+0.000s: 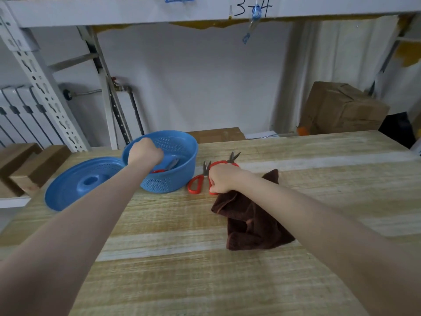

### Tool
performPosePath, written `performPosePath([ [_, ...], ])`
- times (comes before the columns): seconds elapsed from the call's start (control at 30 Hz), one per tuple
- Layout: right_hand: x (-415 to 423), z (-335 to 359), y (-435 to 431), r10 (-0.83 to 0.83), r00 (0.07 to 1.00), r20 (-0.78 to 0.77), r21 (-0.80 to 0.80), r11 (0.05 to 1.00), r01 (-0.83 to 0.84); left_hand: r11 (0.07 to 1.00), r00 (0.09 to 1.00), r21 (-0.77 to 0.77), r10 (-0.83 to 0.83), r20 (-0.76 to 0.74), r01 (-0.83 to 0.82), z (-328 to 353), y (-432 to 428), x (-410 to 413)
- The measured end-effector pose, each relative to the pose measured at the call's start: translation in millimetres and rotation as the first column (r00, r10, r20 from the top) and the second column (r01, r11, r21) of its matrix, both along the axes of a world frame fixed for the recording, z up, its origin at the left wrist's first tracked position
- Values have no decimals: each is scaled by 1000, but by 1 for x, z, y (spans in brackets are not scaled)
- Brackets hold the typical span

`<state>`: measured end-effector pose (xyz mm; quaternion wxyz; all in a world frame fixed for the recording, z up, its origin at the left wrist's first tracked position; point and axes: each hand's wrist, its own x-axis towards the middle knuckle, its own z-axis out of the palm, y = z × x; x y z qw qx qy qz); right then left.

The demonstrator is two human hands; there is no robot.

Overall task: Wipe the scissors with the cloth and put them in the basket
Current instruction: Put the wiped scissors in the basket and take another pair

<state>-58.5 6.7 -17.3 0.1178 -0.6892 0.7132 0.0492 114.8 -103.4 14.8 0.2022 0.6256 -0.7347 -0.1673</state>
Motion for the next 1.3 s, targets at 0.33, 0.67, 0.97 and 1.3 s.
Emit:
performPosePath([
  [0.33,8,-2,1,11,1000,-17,-54,998,-12,970,947,-78,-240,-215,229,5,54,-32],
  [0.67,-3,4,44,64,988,-140,-280,955,-101,945,955,153,-296,18,290,-5,82,-24],
  [0.97,4,3,88,64,983,-173,-495,857,-143,933,946,184,-321,41,309,-19,112,-36],
  [1.3,3,3,140,77,990,-119,-565,815,-131,962,963,87,-264,44,260,-20,119,-22],
])
